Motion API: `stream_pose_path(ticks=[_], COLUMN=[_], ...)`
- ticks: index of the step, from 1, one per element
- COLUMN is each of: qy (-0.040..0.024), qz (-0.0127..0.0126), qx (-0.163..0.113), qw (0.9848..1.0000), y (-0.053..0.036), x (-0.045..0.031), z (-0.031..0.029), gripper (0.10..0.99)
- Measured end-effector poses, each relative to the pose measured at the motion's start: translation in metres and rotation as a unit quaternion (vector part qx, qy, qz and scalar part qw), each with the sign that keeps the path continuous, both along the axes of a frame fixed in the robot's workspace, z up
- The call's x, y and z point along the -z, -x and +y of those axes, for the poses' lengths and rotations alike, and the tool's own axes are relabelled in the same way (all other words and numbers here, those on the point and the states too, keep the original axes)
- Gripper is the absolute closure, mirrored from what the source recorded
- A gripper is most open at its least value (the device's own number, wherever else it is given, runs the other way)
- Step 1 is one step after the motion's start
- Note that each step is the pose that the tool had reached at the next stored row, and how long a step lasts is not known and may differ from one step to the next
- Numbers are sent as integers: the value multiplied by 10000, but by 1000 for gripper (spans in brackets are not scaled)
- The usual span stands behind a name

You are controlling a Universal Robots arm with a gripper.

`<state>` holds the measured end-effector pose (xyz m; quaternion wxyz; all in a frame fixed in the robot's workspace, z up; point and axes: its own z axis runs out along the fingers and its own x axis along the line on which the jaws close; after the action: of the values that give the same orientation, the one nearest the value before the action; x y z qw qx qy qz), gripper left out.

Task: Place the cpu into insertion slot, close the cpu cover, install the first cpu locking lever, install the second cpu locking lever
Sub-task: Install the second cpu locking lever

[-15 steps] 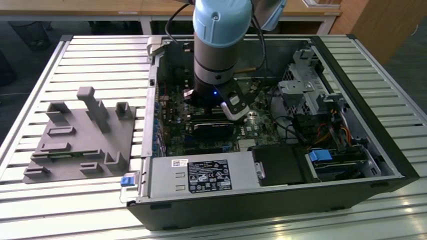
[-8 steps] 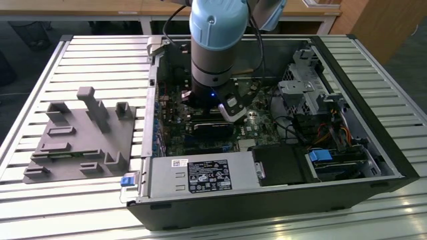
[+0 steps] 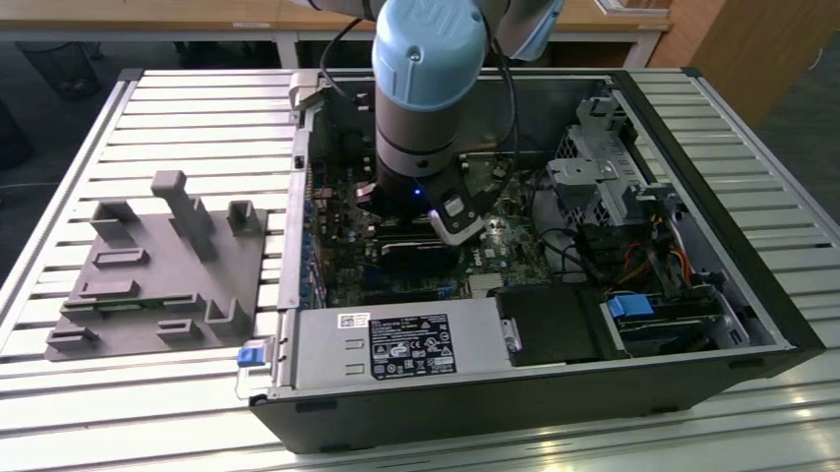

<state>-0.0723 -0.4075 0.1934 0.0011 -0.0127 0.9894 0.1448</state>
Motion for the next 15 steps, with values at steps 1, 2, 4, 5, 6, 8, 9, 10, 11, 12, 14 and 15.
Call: stream_pose_path(ticks=[1,2,4,5,6,8,9,10,11,12,14,15], qy=[-22,-41,-63,-73,-82,-102,-109,-116,-126,-135,-155,-159], qz=[0,-1,0,0,0,-1,0,0,0,0,-1,-2], qx=[0,0,1,0,0,0,0,-1,-1,0,1,1], qw=[10000,10000,10000,10000,10000,9999,9999,9999,9999,9999,9999,9999], y=[0,0,5,9,11,16,19,20,22,26,33,37], x=[4,9,19,24,27,35,38,42,46,52,65,72], z=[1,1,1,1,0,1,1,0,0,0,3,4], gripper=[980,980,980,980,980,980,980,980,980,980,980,980])
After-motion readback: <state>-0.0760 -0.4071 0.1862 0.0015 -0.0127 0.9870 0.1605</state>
